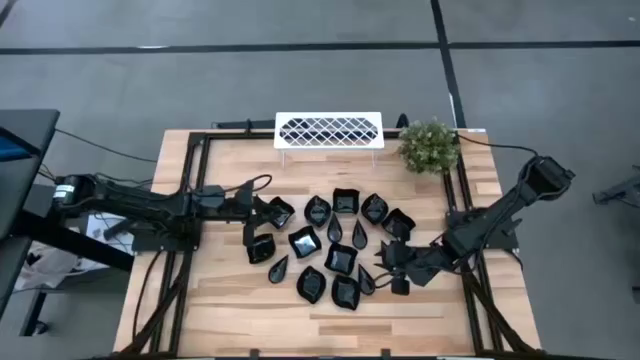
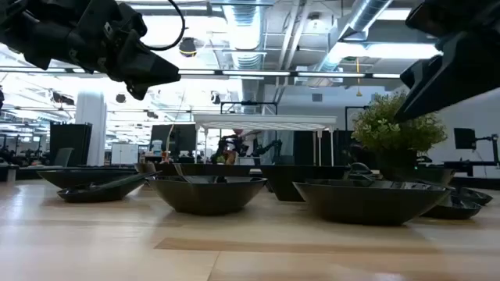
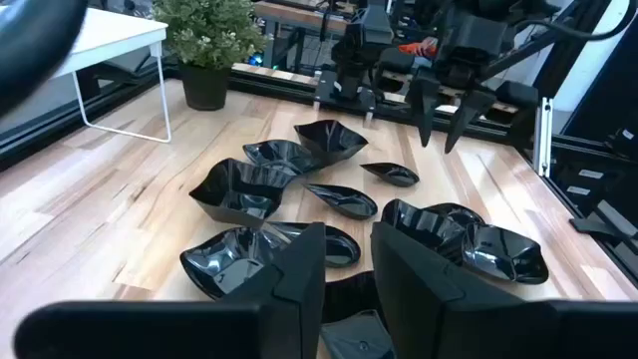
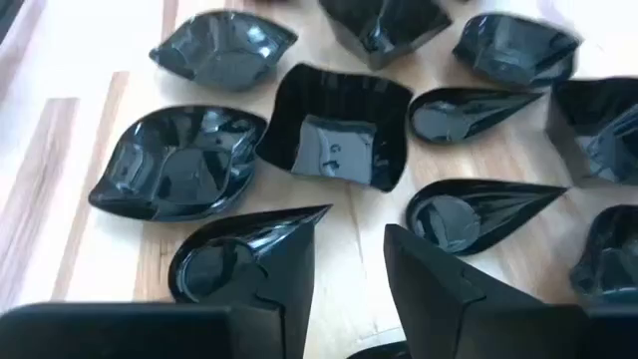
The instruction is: Pick & Place Mini shaped plates
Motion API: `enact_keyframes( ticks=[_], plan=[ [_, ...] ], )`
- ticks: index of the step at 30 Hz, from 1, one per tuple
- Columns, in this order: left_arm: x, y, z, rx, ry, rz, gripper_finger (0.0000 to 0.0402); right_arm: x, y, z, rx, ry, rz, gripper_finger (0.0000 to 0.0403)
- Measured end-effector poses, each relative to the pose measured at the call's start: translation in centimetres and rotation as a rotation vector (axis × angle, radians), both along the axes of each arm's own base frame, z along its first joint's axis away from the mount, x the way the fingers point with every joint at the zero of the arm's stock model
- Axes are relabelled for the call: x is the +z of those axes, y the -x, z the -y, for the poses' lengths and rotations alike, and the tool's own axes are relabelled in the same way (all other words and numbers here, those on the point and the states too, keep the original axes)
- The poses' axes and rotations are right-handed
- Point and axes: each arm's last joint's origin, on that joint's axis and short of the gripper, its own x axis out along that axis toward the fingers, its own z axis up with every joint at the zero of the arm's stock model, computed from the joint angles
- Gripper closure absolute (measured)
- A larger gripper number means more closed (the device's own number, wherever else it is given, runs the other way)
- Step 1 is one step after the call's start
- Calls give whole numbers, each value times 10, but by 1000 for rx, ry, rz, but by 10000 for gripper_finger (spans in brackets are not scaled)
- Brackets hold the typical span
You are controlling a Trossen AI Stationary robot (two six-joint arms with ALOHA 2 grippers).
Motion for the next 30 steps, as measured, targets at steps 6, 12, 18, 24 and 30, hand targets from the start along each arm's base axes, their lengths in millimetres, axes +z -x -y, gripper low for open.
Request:
enact_keyframes(
  ticks=[6, 12, 18, 24, 30],
  plan=[
    [0, 0, 0, 0, 0, 0, 314, -6, -6, 1, -31, -11, -8, 284],
    [0, 0, 0, 0, 0, 0, 314, -7, -8, 2, -42, -17, -1, 285],
    [0, 0, 0, 0, 0, 0, 314, -6, -9, 1, -43, -25, 8, 285],
    [0, 0, 0, 0, 0, 0, 314, -6, -9, 1, -82, -72, 15, 285],
    [0, 0, 0, 0, 0, 0, 314, -18, -13, -1, -124, -93, -24, 285]
  ],
)
